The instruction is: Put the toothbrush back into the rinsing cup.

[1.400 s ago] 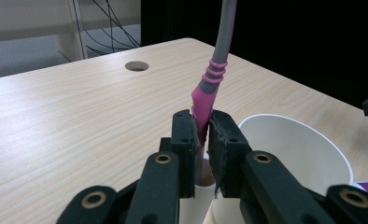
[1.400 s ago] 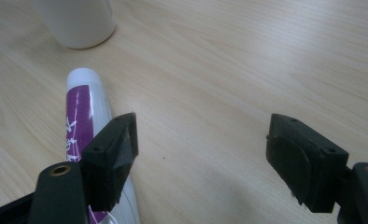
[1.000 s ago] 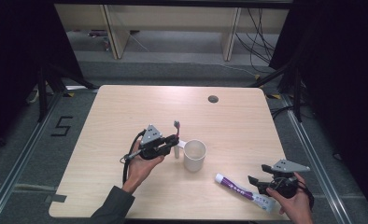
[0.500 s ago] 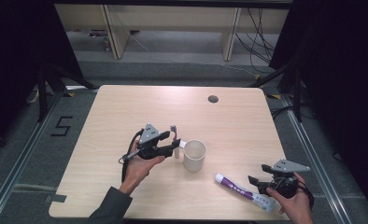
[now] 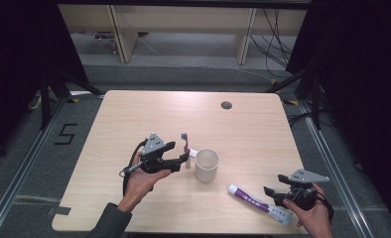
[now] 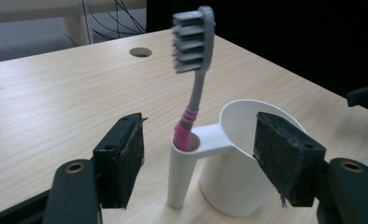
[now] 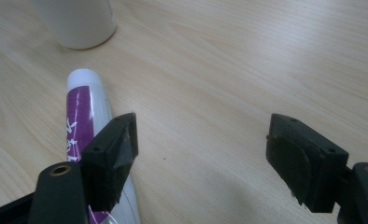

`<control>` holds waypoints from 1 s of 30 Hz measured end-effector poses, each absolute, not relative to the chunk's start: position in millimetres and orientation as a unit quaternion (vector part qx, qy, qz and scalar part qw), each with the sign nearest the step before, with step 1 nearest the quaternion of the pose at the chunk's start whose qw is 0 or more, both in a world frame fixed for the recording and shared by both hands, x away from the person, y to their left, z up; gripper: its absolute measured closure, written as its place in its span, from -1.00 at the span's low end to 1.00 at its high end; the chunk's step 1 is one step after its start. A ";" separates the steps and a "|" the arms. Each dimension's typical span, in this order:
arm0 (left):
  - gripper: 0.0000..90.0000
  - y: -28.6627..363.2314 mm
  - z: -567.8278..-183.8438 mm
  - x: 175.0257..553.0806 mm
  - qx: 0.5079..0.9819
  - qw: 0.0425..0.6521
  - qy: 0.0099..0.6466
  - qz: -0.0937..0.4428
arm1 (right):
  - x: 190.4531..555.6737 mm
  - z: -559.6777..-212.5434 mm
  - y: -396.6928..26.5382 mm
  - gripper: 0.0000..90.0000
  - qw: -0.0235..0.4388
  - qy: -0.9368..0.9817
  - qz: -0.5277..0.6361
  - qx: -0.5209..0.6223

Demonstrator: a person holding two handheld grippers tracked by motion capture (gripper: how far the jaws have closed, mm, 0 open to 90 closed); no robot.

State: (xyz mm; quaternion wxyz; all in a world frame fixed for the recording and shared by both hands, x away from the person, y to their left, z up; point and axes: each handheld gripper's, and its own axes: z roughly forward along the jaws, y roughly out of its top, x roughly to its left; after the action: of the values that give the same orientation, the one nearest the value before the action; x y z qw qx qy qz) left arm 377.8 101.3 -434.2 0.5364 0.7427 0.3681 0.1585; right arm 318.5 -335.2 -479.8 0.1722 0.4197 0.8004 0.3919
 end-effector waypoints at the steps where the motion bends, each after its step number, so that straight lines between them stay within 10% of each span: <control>1: -0.30 102.3 -434.1 376.0 0.745 0.534 0.369 0.156 | 318.7 -479.9 -335.4 -0.42 0.174 0.801 0.391 0.419; 30: -0.51 122.0 -467.0 331.9 0.776 0.498 0.363 0.135 | 318.2 -481.3 -336.8 -0.42 0.162 0.796 0.396 0.429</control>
State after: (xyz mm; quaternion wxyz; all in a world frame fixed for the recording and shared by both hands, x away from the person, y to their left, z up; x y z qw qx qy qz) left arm 331.9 122.0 -467.0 0.4977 0.7762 0.3629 0.1347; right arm 318.2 -336.8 -481.3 0.1616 0.4291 0.7957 0.3957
